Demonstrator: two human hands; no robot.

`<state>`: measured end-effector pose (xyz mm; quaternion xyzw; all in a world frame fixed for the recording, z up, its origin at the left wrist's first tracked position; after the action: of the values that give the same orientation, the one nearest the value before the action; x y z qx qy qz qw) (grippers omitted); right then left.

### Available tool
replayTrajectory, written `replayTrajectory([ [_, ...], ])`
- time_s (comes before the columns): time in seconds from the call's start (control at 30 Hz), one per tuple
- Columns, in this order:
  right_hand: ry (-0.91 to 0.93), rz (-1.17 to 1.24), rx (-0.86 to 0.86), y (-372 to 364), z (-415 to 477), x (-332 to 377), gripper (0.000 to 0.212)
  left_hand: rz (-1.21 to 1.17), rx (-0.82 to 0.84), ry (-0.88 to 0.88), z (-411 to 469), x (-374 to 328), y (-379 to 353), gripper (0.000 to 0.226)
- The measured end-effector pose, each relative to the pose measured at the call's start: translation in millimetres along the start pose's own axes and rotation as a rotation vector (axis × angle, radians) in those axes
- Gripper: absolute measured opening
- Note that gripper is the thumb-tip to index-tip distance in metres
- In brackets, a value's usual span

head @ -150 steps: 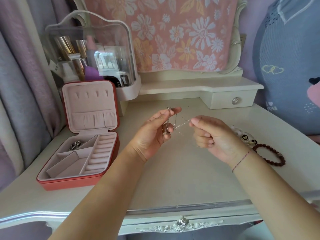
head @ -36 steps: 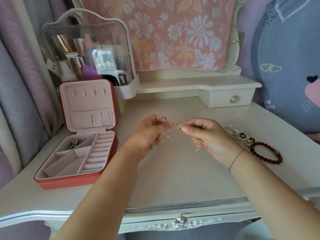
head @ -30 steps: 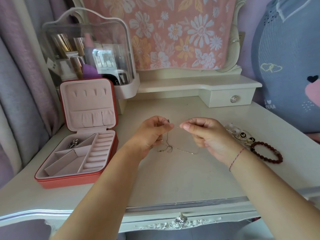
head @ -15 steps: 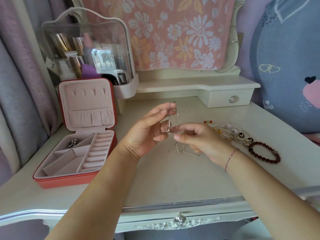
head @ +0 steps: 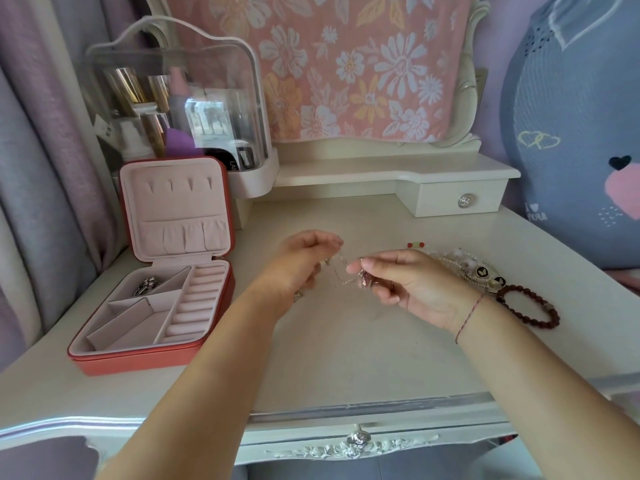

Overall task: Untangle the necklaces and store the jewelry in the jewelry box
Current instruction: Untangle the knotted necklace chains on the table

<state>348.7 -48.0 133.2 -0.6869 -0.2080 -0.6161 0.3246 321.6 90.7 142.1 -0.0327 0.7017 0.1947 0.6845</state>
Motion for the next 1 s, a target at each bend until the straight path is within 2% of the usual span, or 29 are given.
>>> replayTrajectory([
  [0.07, 0.003, 0.051, -0.001, 1, 1, 1, 0.022, 0.211, -0.029, -0.007, -2, 0, -3, 0.006],
  [0.13, 0.005, 0.094, -0.025, 5, 2, 2, 0.024, 0.304, -0.053, -0.038, -2, -1, -4, 0.009],
  [0.27, 0.034, 0.140, -0.062, 11, 3, 5, 0.026, 0.201, 0.023, -0.122, -5, -12, -10, 0.004],
  [0.57, 0.073, 0.163, -0.099, 15, 2, 9, 0.025, 0.199, 0.157, -0.127, -12, -17, -27, 0.020],
  [0.7, 0.100, 0.187, -0.105, 16, 2, 13, 0.022, 0.235, 0.198, -0.142, -14, -16, -33, 0.009],
  [0.87, 0.132, 0.240, -0.095, 18, 3, 17, 0.023, 0.248, 0.299, -0.124, -19, -11, -48, 0.009],
  [1.0, 0.172, 0.302, -0.153, 28, 3, 20, 0.022, 0.199, 0.215, -0.130, -16, -16, -36, 0.008],
])
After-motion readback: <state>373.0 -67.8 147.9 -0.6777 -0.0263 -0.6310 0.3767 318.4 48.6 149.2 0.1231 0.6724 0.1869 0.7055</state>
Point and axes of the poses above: each hand's wrist, its own z-axis towards the middle knuckle, its own y-axis out of the back of the hand, x = y × z, the point moved 10 cm from there along z, towards the middle knuckle, and after that the axes turned 6 degrees about z, right-handed, at the moved point
